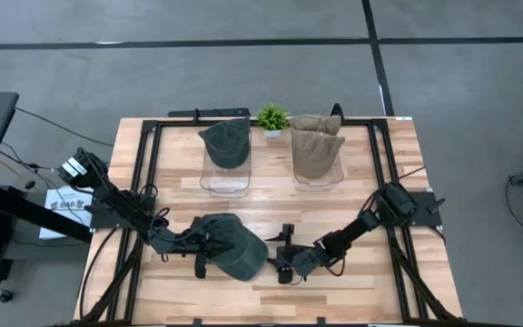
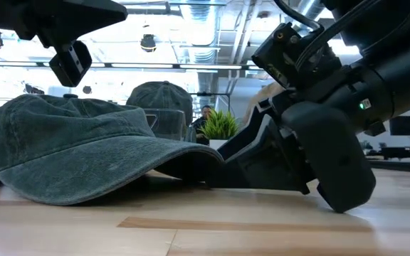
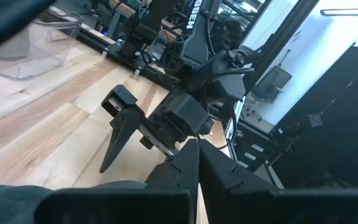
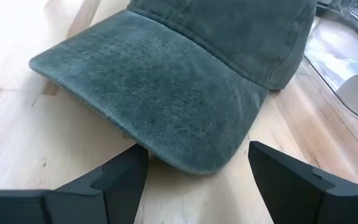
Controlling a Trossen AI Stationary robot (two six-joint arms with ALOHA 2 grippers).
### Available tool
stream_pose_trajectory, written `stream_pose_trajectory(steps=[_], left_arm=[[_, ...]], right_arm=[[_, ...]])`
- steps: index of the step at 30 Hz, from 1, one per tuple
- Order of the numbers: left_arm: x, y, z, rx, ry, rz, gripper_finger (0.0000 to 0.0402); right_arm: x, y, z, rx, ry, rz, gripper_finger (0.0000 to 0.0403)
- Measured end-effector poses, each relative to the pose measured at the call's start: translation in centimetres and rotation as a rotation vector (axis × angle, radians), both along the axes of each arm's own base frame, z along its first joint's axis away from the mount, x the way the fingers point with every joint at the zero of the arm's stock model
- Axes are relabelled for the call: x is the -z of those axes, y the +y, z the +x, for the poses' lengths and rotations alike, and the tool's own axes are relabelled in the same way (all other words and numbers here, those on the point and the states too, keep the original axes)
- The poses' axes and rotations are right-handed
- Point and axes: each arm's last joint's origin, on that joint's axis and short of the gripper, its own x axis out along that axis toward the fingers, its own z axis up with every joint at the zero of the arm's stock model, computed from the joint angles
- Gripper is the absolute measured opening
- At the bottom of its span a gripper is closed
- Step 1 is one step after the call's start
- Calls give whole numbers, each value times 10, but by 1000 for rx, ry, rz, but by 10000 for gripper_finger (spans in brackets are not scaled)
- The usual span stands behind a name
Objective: Pick & Place hat
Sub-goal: Put the black cap into the left transparent container
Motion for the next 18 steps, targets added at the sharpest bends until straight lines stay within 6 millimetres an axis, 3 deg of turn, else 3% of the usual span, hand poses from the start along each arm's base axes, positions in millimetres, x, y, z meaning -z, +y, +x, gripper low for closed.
stream_pose_trajectory(steps=[8, 12, 18], left_arm=[[0, 0, 0, 1, 0, 1, 6], [0, 0, 0, 7, -1, 23, 6], [0, -1, 0, 8, -1, 26, 6]], right_arm=[[-2, 0, 1, 16, -30, 32, 236], [-2, 0, 1, 14, -29, 34, 180], [-2, 2, 1, -17, -23, 51, 64]])
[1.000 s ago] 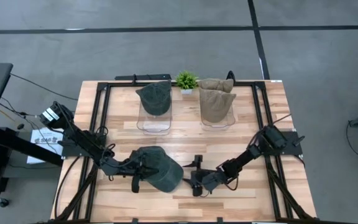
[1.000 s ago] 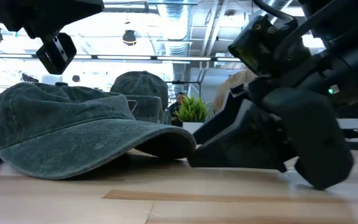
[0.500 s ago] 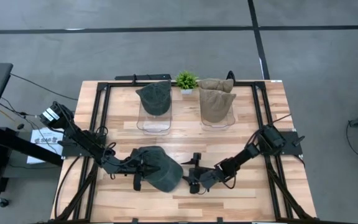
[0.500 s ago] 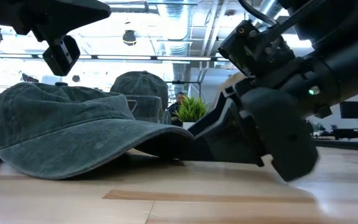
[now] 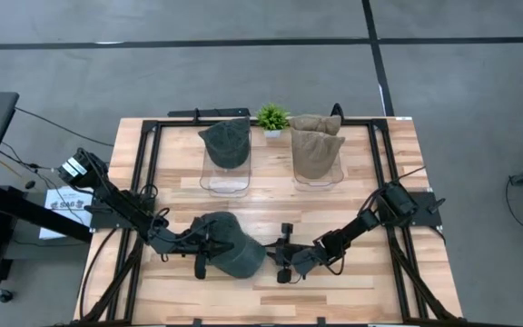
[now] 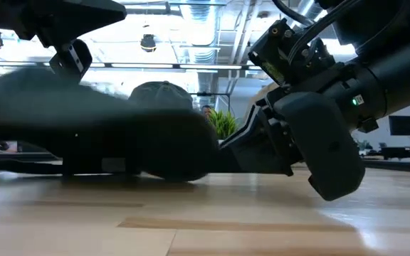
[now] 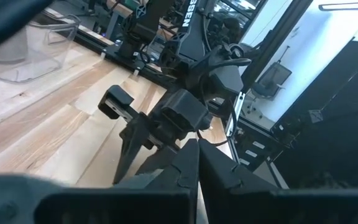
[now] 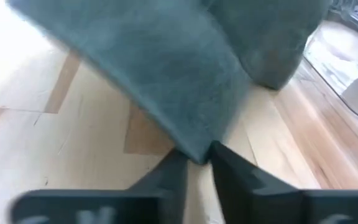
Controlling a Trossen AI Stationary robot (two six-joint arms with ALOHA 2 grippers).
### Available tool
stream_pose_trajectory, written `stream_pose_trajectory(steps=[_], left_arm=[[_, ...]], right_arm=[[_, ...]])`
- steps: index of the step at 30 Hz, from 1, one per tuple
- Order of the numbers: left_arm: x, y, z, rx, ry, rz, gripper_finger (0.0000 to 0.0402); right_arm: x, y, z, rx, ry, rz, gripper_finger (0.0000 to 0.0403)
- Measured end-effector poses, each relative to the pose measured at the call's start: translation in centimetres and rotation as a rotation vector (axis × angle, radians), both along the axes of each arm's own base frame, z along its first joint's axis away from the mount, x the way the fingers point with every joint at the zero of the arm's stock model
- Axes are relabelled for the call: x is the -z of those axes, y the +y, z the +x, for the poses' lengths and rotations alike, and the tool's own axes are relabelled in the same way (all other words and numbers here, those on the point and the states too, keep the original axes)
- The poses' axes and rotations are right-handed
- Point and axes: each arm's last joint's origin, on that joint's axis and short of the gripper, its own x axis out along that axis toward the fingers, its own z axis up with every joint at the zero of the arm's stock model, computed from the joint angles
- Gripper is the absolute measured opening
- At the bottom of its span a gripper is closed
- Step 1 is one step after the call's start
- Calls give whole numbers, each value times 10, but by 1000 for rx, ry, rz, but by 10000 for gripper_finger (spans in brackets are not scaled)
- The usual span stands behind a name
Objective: Pick & Place hat
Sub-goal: Put the black cap into the left transparent container
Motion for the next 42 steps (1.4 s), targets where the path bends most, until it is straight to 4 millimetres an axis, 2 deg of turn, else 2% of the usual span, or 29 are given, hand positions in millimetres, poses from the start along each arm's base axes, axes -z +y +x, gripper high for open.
stream_pose_trajectory(steps=[2, 4, 9, 14, 19, 24, 42], left_arm=[[0, 0, 0, 0, 0, 0, 6], [0, 0, 0, 0, 0, 0, 6], [0, 0, 0, 0, 0, 1, 6], [0, 0, 0, 0, 0, 0, 6], [0, 0, 0, 0, 0, 0, 6], [0, 0, 0, 0, 0, 0, 6], [0, 0, 0, 0, 0, 0, 6]], right_arm=[[0, 0, 0, -11, 3, 8, 27], [0, 1, 0, -16, 7, 9, 11], [0, 2, -1, -21, 9, 17, 24], [1, 2, -1, -22, 14, 14, 7], [1, 2, -1, -20, 16, 15, 16], [1, 2, -1, -19, 17, 13, 6], [1, 2, -2, -11, 17, 28, 11]])
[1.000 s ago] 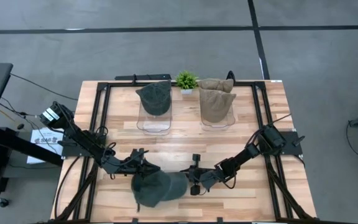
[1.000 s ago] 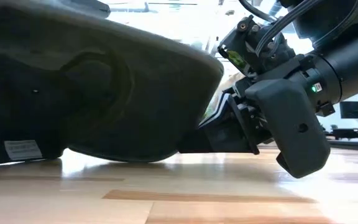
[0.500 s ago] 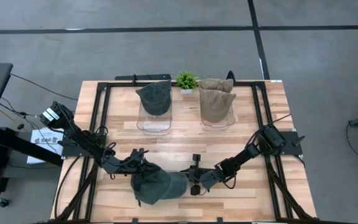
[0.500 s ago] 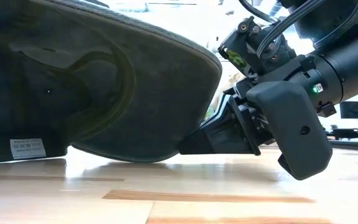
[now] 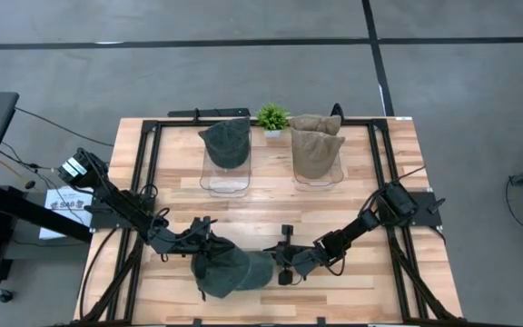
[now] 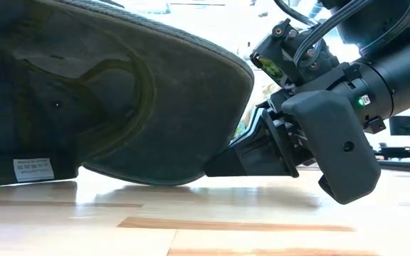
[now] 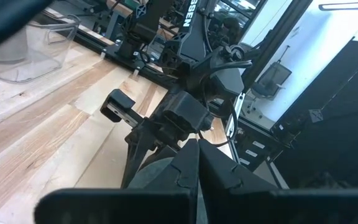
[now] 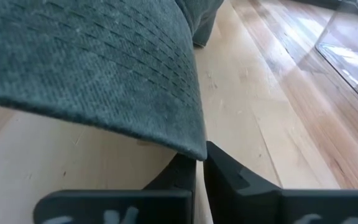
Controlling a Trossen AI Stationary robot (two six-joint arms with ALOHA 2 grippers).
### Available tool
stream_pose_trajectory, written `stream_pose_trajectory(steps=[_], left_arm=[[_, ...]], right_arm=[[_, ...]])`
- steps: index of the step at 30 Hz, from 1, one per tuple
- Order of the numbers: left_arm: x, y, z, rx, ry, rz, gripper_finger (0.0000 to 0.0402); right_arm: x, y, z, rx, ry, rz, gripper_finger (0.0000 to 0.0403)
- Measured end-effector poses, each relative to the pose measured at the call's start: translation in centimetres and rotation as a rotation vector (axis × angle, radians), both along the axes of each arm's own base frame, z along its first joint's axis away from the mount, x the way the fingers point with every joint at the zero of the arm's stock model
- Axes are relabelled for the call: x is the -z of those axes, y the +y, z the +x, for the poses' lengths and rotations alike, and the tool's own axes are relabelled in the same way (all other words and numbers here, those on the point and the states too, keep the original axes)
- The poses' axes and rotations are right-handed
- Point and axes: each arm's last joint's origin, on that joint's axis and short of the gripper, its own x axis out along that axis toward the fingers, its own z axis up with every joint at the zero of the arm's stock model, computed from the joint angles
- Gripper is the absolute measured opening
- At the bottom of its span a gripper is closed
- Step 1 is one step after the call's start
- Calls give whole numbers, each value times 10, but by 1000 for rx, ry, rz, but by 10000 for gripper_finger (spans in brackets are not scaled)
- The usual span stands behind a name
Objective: Pick & Place hat
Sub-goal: Put the black cap into the left transparent container
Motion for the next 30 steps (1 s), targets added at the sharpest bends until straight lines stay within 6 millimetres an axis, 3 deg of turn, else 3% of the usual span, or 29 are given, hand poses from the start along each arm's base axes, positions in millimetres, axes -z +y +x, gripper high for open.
stream_pose_trajectory(steps=[18, 25, 30], left_arm=[[0, 0, 0, 0, 0, 0, 6], [0, 0, 0, 0, 0, 0, 6], [0, 0, 0, 0, 0, 0, 6]], right_arm=[[0, 1, 0, -5, -4, 12, 6], [0, 2, 0, -22, 1, 21, 26], [-1, 3, 0, -42, -2, 29, 15]])
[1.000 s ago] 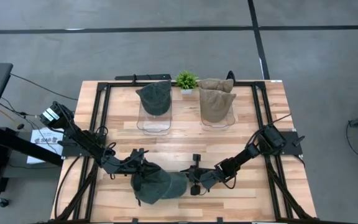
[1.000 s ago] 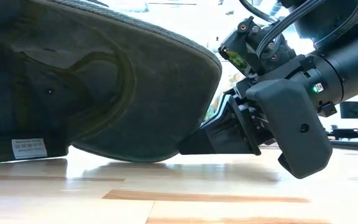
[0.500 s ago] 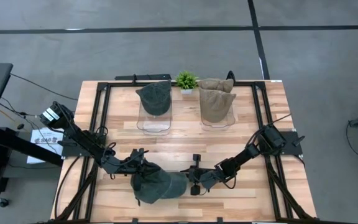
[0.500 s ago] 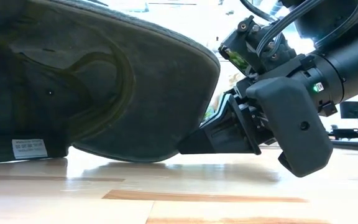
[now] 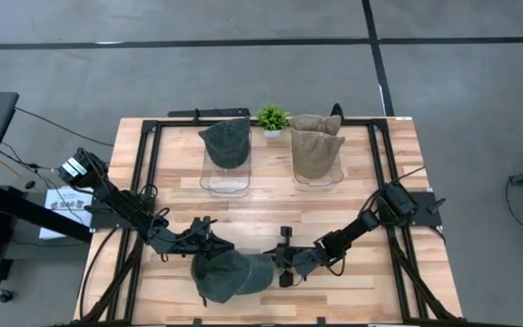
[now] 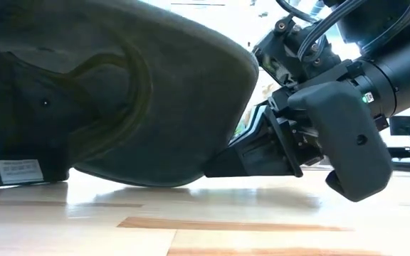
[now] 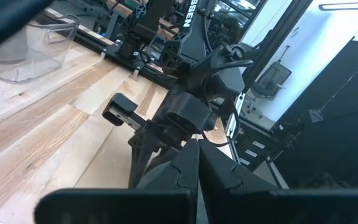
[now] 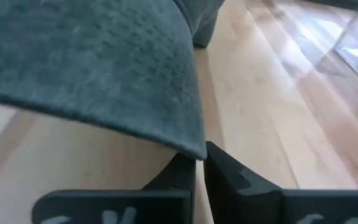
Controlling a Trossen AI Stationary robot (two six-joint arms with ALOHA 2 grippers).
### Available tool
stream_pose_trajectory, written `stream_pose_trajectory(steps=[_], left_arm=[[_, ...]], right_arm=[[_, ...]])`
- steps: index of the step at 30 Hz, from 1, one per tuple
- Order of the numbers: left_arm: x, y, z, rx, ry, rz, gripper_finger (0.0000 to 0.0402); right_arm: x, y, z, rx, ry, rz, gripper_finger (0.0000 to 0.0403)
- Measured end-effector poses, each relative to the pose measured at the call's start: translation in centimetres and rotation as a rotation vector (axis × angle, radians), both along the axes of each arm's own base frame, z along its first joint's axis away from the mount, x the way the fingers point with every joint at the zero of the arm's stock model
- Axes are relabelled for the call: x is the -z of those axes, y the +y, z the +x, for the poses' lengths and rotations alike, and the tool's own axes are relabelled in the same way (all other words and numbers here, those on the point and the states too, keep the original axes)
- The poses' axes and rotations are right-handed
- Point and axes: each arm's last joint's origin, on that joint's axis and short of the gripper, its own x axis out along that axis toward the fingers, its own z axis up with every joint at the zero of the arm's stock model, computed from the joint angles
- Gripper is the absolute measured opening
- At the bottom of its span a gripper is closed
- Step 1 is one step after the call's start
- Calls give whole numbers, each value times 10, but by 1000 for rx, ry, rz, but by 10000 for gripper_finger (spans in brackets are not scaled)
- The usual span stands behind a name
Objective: Pick & Place hat
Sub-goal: Put the black cap into the left transparent container
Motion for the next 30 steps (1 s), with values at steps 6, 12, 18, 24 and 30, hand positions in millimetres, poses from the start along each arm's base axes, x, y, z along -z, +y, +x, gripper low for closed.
stream_pose_trajectory(steps=[6, 12, 18, 24, 30], left_arm=[[0, 0, 0, 0, 0, 0, 6], [0, 0, 0, 0, 0, 0, 6], [0, 0, 0, 0, 0, 0, 6], [0, 0, 0, 1, 0, 0, 6], [-6, -7, 0, 22, -24, 3, 6]], right_arm=[[-1, 1, 0, -24, 0, 16, 6], [-1, 0, 1, -6, -4, 66, 7], [-1, -6, 4, 37, -6, 115, 5], [-1, -11, 5, 88, 3, 137, 3], [-12, -19, -8, 183, 17, 81, 2]])
